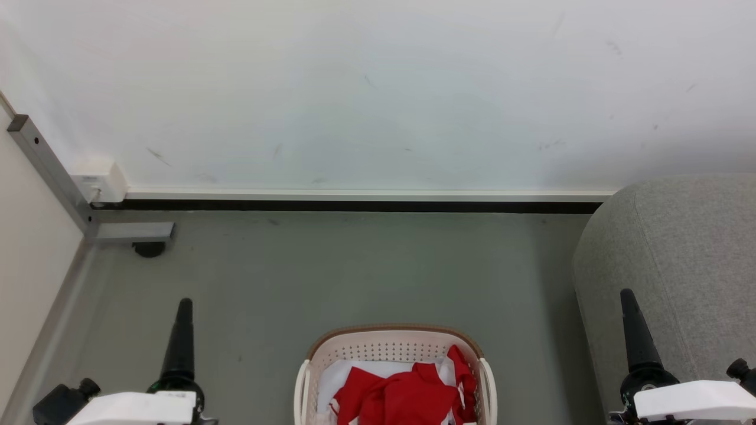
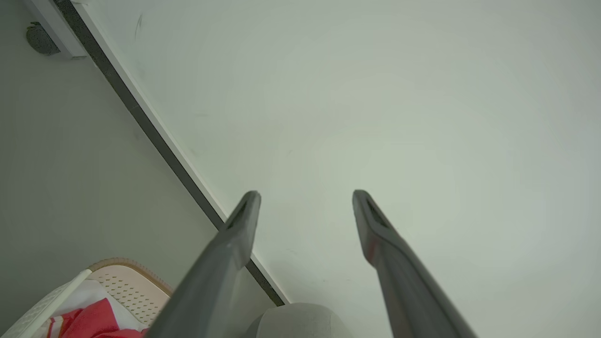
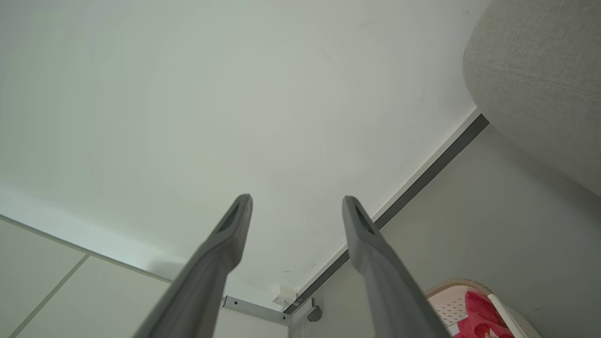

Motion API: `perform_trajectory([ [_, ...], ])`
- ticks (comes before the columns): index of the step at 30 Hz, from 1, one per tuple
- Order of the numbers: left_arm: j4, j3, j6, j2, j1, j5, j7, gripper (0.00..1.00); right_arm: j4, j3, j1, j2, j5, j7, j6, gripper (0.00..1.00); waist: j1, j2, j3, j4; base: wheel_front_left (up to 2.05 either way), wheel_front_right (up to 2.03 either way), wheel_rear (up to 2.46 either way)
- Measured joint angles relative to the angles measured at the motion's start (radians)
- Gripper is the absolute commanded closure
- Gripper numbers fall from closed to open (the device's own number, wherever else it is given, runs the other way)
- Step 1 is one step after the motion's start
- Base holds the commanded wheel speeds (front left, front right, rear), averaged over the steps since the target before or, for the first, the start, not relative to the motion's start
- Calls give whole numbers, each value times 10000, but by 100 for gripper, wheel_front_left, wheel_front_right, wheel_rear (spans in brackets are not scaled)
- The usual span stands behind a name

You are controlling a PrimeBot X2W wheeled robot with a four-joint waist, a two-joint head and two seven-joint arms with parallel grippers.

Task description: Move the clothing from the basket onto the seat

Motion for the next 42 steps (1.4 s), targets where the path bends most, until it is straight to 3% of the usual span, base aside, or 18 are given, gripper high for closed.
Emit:
perform_trajectory([
  [22,-192,-750,502,35,-44,4387,-696,0,203,420,-164,-25,-4460,-696,0,0,0,0,12,-22,0,0,0],
  [30,-215,-851,803,46,-51,6006,-888,0,345,500,-245,-29,-5766,-892,0,0,0,0,28,-42,0,0,0],
  [42,-58,-1377,849,130,-51,7862,-1166,0,842,472,-347,-42,-7214,-1200,0,0,0,-1,26,-78,0,0,0],
])
